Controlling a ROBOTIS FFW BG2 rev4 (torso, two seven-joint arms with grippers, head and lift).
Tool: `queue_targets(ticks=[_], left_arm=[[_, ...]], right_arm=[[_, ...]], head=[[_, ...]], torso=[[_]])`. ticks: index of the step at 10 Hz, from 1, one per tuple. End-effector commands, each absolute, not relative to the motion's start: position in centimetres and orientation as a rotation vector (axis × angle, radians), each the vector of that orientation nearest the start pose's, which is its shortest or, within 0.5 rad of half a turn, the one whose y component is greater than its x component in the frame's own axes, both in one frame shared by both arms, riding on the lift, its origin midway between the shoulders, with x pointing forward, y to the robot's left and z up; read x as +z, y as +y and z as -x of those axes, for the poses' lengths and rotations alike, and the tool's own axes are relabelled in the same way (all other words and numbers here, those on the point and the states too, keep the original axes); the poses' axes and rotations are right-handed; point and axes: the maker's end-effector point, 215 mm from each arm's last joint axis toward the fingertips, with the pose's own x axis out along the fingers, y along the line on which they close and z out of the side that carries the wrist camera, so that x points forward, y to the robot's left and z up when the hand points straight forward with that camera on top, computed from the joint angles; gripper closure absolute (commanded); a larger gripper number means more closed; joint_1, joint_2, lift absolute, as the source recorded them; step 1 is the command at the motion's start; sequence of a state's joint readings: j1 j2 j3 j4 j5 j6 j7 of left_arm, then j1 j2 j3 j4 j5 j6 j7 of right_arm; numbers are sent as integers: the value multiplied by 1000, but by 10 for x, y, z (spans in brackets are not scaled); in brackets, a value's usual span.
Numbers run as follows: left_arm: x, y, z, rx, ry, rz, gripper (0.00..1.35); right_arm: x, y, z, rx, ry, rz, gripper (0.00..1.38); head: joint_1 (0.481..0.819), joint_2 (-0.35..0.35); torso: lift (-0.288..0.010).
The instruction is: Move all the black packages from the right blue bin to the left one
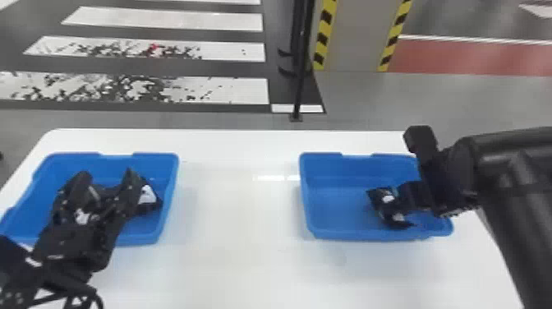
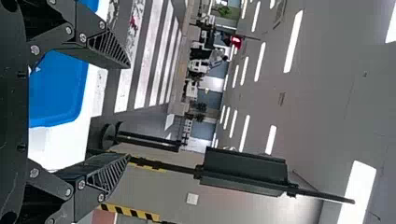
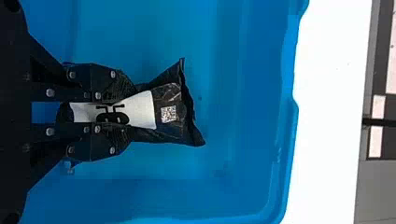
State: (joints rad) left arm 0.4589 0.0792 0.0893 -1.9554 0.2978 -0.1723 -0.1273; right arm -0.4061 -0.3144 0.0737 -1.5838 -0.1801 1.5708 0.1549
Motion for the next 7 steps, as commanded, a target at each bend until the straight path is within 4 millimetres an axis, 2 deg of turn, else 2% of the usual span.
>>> queue_targets(ticks=[1,2,3,5,7], left_arm=[[-306,271,-454,-51,-129,178,397],[-304,271,-454,-51,-134,175,397],[-305,270,-454,-51,-133,176,397],[-301,269,-453,-49,-147,180,397],[-296,267,-453,-48,-168,191,397]], right_arm=[[-462,-300,-503,116,1143,24,1050],[-473,-292,-487,148,1159,-15,1050],[-473,-280,-509,207,1042,-53,1050],[-448,-266,-552,292,787,-102,1050],[-408,-242,-579,390,576,-132,1050]], head=[[695,-61],[695,-47],[695,-32],[695,-2],[695,10]], torso=[[-140],[-140],[-140],[-140],[-140]])
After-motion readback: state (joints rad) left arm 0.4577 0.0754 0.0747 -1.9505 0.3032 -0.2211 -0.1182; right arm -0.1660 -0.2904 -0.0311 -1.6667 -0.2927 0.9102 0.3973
